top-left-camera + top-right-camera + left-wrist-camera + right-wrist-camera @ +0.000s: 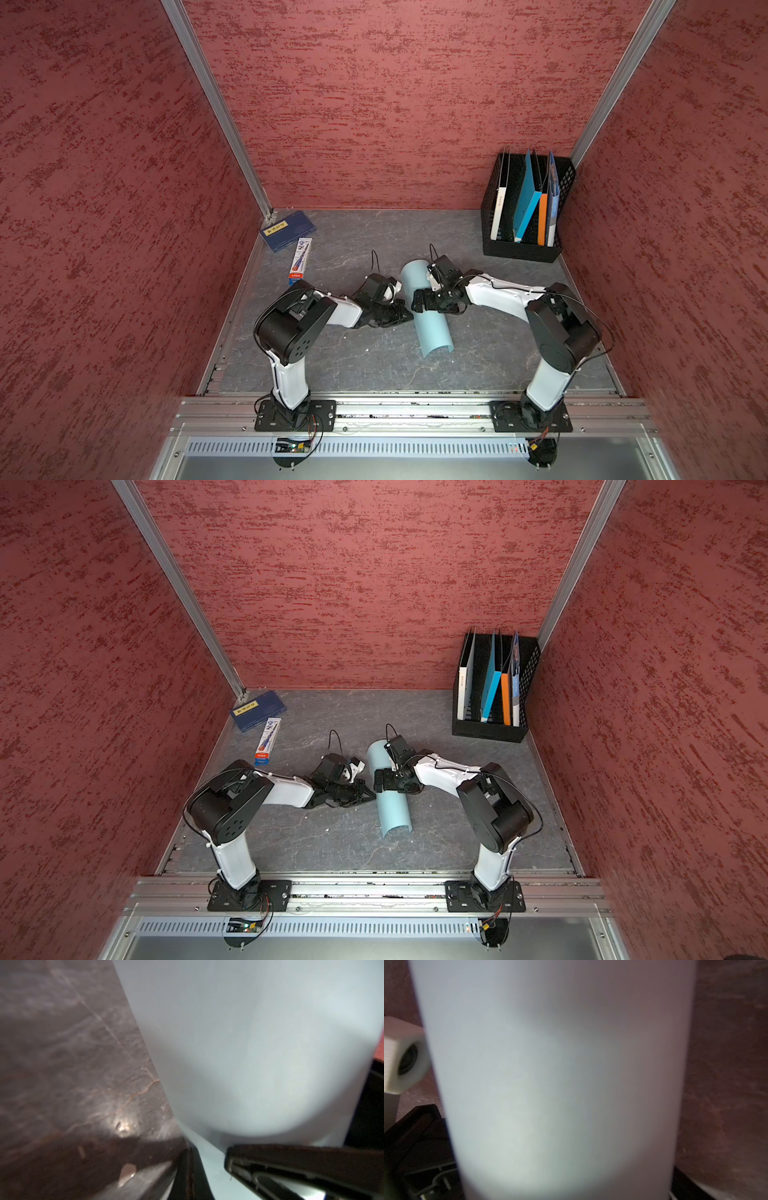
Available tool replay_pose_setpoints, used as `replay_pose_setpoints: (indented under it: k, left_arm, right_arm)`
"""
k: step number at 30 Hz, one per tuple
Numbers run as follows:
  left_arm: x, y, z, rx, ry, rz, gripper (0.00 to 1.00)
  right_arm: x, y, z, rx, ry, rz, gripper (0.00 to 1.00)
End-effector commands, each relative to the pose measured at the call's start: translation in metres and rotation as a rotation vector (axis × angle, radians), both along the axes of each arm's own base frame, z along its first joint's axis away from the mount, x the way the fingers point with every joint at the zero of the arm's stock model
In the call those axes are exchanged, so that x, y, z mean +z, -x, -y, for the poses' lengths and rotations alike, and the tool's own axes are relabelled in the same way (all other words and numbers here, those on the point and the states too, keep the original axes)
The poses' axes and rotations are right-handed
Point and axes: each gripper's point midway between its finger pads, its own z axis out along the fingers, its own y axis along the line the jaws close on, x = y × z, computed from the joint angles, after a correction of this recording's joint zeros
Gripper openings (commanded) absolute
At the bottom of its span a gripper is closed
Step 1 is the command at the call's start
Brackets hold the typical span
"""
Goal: Fold the rectangular paper in half along the long edge
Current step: Pick up the paper from the center of the board.
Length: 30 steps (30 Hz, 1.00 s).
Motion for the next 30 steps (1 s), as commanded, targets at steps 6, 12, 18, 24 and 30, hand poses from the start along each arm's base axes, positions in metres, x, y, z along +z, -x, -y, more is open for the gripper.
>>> replay_pose_setpoints:
  k: [6, 12, 18, 24, 30]
  left_arm:
    - [-0.0229, 0.0079, -0.0091, 0.005, -0.008, -0.071, 0.00]
    - [-0.0250, 0.0077, -0.0084, 0.002, -0.011, -0.079, 0.00]
    - [-0.0260, 0.0079, -0.0083, 0.001, -0.011, -0.081, 0.00]
    - [-0.0259, 0.0083, -0.0079, -0.003, -0.010, -0.082, 0.00]
    - [-0.0262, 0.0078, -0.0082, -0.001, -0.011, -0.081, 0.00]
  right_arm:
    - [-0.0434, 0.0269, 0.0226, -0.008, 0.176, -0.127, 0.99]
    - [-0.0413, 0.0293, 0.0217, 0.016, 0.241, -0.126, 0.99]
    - [-0.0431, 0.0319, 0.0223, 0.018, 0.276, -0.131, 0.99]
    - [-0.0437, 0.0305, 0.0282, 0.012, 0.322, -0.128, 0.99]
    - [-0.0423, 0.0284, 0.0285, 0.009, 0.328, -0.121, 0.99]
